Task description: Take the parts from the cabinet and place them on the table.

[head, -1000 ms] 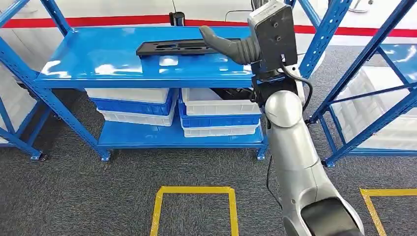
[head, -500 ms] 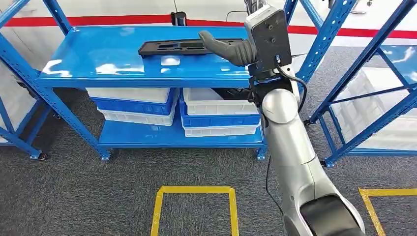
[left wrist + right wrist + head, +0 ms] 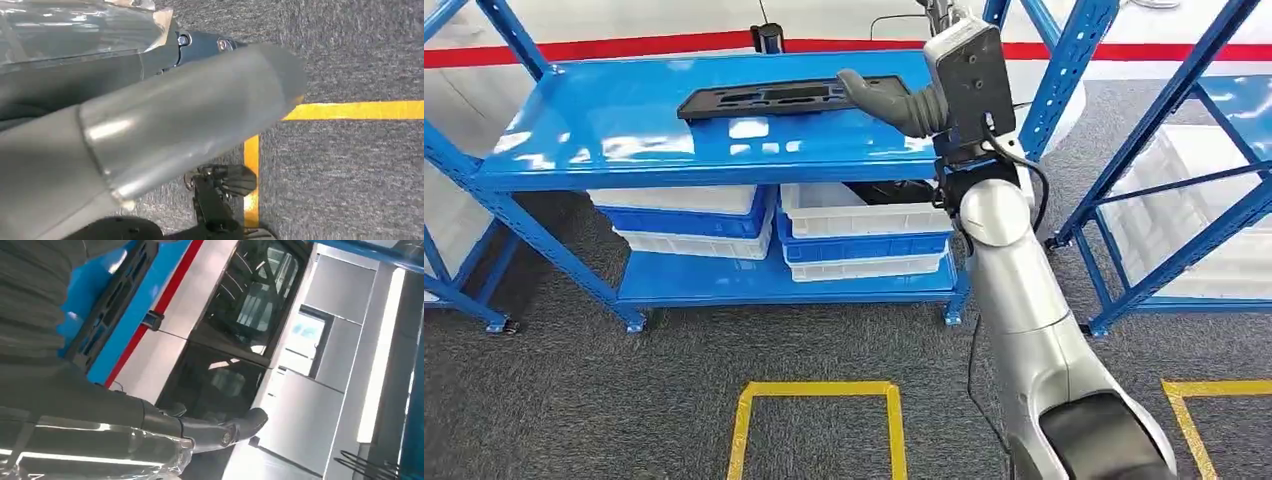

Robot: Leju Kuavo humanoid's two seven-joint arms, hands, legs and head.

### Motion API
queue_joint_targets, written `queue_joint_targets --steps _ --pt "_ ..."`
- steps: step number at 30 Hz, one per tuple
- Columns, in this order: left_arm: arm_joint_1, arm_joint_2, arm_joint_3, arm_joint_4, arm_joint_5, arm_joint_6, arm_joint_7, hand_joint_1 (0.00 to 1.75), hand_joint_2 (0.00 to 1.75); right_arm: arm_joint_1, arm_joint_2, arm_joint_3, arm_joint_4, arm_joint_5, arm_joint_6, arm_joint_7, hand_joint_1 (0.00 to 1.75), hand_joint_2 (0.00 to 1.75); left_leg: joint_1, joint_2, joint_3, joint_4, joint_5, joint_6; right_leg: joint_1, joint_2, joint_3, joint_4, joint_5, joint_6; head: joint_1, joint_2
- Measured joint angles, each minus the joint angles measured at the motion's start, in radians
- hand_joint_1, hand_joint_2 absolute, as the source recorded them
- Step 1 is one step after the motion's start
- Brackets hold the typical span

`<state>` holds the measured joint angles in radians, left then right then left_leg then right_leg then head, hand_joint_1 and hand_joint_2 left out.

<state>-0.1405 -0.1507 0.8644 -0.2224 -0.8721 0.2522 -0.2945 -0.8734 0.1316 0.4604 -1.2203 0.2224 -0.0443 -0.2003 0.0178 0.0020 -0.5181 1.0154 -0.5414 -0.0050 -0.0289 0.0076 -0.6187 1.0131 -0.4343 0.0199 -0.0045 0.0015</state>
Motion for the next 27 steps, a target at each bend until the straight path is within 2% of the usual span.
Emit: queue_joint_targets --steps 1,2,3,4,5,6,8,9,10,11,13,14,15,16,18,19,20,21,22,23,24,25,26,27 --pt "0.0 0.0 0.0 0.0 0.0 0.0 0.0 0.0 0.0 -0.001 0.002 0.0 0.0 0.0 0.0 -0.001 0.0 1.75 0.0 0.0 -0.035 0.066 -0.029 -0.003 0.001 0.0 0.004 0.0 -0.005 -0.012 -0.003 0.0" --pt "0.0 0.0 0.001 0.001 0.0 0.0 0.0 0.0 0.0 -0.001 0.002 0.001 0.002 0.0 0.0 -0.001 0.0 1.75 0.0 0.0 -0.089 0.162 -0.067 -0.006 0.003 0.0 0.007 0.0 -0.008 -0.017 -0.004 0.0" --pt "0.001 0.0 0.002 0.001 0.0 0.001 0.0 0.0 0.0 0.0 0.002 0.002 0.004 0.0 0.0 -0.001 0.0 1.75 0.0 0.0 -0.142 0.244 -0.093 -0.009 0.005 0.0 0.009 0.0 -0.011 -0.021 -0.004 0.0" --pt "0.001 0.0 0.003 0.002 0.0 0.004 0.0 0.0 0.0 0.001 0.002 0.002 0.006 0.0 0.0 -0.001 0.0 1.75 0.0 0.0 -0.188 0.304 -0.1 -0.008 0.007 0.001 0.012 0.0 -0.014 -0.025 -0.004 0.0" --pt "0.002 0.001 0.004 0.002 0.002 0.007 0.0 0.0 0.0 0.001 0.002 0.002 0.008 0.0 0.0 -0.002 0.0 1.75 0.0 0.0 -0.21 0.312 -0.079 -0.006 0.009 0.004 0.017 0.0 -0.017 -0.029 -0.004 0.0" --pt "0.002 0.002 0.005 0.002 0.002 0.009 0.0 0.0 0.0 0.001 0.003 0.004 0.01 -0.003 0.0 -0.003 0.0 1.75 0.0 0.0 -0.208 0.276 -0.036 -0.002 0.01 0.006 0.024 0.0 -0.023 -0.029 -0.004 0.0" --pt "0.002 0.003 0.007 0.002 0.003 0.011 0.0 0.0 0.0 -0.001 0.005 0.005 0.013 -0.01 0.001 -0.008 0.0 1.75 -0.001 -0.001 -0.149 0.104 0.091 0.012 0.014 0.01 0.045 0.0 -0.035 -0.027 -0.004 0.0" --pt "0.002 0.003 0.01 0.002 0.005 0.012 0.0 0.0 0.0 -0.003 0.006 0.006 0.016 -0.013 0.002 -0.01 0.0 1.75 -0.003 -0.004 -0.124 0.025 0.131 0.023 0.014 0.011 0.051 -0.002 -0.041 -0.025 -0.004 0.0" --pt "0.002 0.007 0.01 0.002 0.005 0.013 -0.001 0.0 0.0 -0.008 0.005 0.007 0.02 -0.014 0.002 -0.013 0.0 1.75 -0.009 -0.006 -0.114 0.017 0.119 0.025 0.027 0.013 0.05 0.001 -0.045 -0.019 -0.002 0.0" --pt "0.001 0.006 0.01 0.003 0.007 0.014 -0.003 0.0 0.0 -0.01 0.005 0.01 0.021 -0.014 0.002 -0.013 0.0 1.75 -0.011 -0.004 -0.109 0.001 0.106 0.025 0.019 0.015 0.046 -0.001 -0.046 -0.016 -0.004 0.0" --pt "0.003 0.006 0.011 0.003 0.01 0.014 -0.003 0.0 0.0 -0.009 0.005 0.011 0.025 -0.015 0.002 -0.013 0.0 1.75 -0.016 -0.005 -0.11 0.002 0.103 0.028 0.017 0.014 0.048 -0.008 -0.049 -0.006 -0.005 0.0" --pt "0.003 0.005 0.011 0.004 0.011 0.014 -0.003 0.0 0.0 -0.012 0.006 0.011 0.025 -0.017 0.002 -0.014 0.0 1.75 -0.008 -0.005 -0.093 -0.015 0.108 0.032 0.031 0.013 0.053 -0.007 -0.054 0.001 -0.006 0.0" --pt "0.004 0.005 0.012 0.004 0.011 0.016 -0.003 0.0 0.0 -0.011 0.006 0.011 0.026 -0.017 0.002 -0.014 0.0 1.75 -0.006 -0.004 -0.082 -0.024 0.109 0.035 0.024 0.004 0.042 0.014 -0.061 0.002 -0.002 0.0" --pt "0.004 0.006 0.012 0.004 0.011 0.018 -0.003 0.0 0.0 -0.015 0.004 0.011 0.026 -0.019 0.002 -0.016 0.0 1.75 -0.005 -0.003 -0.074 -0.029 0.105 0.041 0.025 0.002 0.021 0.067 -0.082 -0.001 -0.001 0.0" --pt "0.003 0.006 0.012 0.004 0.011 0.018 -0.003 0.0 0.0 -0.015 0.0 0.013 0.029 -0.023 0.002 -0.016 0.0 1.75 -0.005 -0.004 -0.064 -0.029 0.096 0.046 0.022 0.002 -0.065 0.218 -0.131 -0.004 0.001 0.0" --pt "0.003 0.006 0.012 0.004 0.011 0.018 -0.003 0.0 0.0 -0.012 -0.002 0.014 0.032 -0.025 0.002 -0.016 0.0 1.75 -0.006 -0.005 -0.059 -0.028 0.091 0.047 0.022 0.002 -0.11 0.287 -0.145 -0.001 0.001 0.0" --pt "0.005 0.006 0.013 0.005 0.011 0.019 -0.001 0.0 0.0 -0.01 -0.006 0.014 0.035 -0.026 0.002 -0.016 0.0 1.75 -0.006 -0.006 -0.054 -0.028 0.086 0.046 0.022 0.002 -0.132 0.306 -0.138 0.005 0.001 0.0" --pt "0.006 0.005 0.013 0.006 0.011 0.021 -0.001 0.0 0.0 -0.009 -0.008 0.014 0.037 -0.028 0.002 -0.016 0.0 1.75 -0.006 -0.008 -0.046 -0.028 0.08 0.044 0.021 0.002 -0.128 0.274 -0.111 0.014 0.002 0.0" --pt "0.007 0.005 0.013 0.006 0.011 0.022 0.0 0.0 0.0 -0.009 -0.008 0.014 0.037 -0.029 0.002 -0.016 0.0 1.75 -0.006 -0.009 -0.036 -0.028 0.072 0.042 0.019 0.001 -0.101 0.199 -0.066 0.025 0.002 0.0" --pt "0.006 0.005 0.013 0.006 0.011 0.024 0.0 0.0 0.0 -0.01 -0.008 0.014 0.037 -0.029 0.002 -0.017 0.0 1.75 -0.006 -0.01 -0.023 -0.028 0.063 0.039 0.016 -0.002 -0.059 0.098 -0.013 0.035 0.002 0.0" --pt "0.007 0.004 0.013 0.006 0.011 0.025 0.0 0.0 0.0 -0.01 -0.008 0.014 0.037 -0.029 0.002 -0.017 0.0 1.75 -0.006 -0.01 -0.015 -0.028 0.053 0.033 0.015 -0.011 -0.022 0.004 0.029 0.038 0.003 0.0" --pt "0.006 0.004 0.014 0.006 0.011 0.028 0.0 0.0 0.0 -0.011 -0.013 0.014 0.04 -0.031 0.001 -0.018 0.0 1.75 -0.012 -0.009 -0.011 -0.027 0.046 0.026 0.022 -0.013 -0.009 -0.002 0.022 0.026 0.002 0.0" --pt "0.005 0.004 0.014 0.006 0.011 0.03 0.001 0.0 0.0 -0.013 -0.01 0.016 0.04 -0.031 0.001 -0.019 0.0 1.75 -0.012 -0.009 -0.013 -0.026 0.042 0.021 0.023 -0.009 -0.009 -0.008 0.02 0.015 0.0 0.0" --pt "0.005 0.004 0.016 0.006 0.011 0.03 0.001 0.0 0.0 -0.013 -0.011 0.016 0.041 -0.031 0.001 -0.019 0.0 1.75 -0.009 -0.008 -0.013 -0.028 0.042 0.019 0.026 -0.007 -0.009 -0.007 0.018 0.008 0.0 0.0"
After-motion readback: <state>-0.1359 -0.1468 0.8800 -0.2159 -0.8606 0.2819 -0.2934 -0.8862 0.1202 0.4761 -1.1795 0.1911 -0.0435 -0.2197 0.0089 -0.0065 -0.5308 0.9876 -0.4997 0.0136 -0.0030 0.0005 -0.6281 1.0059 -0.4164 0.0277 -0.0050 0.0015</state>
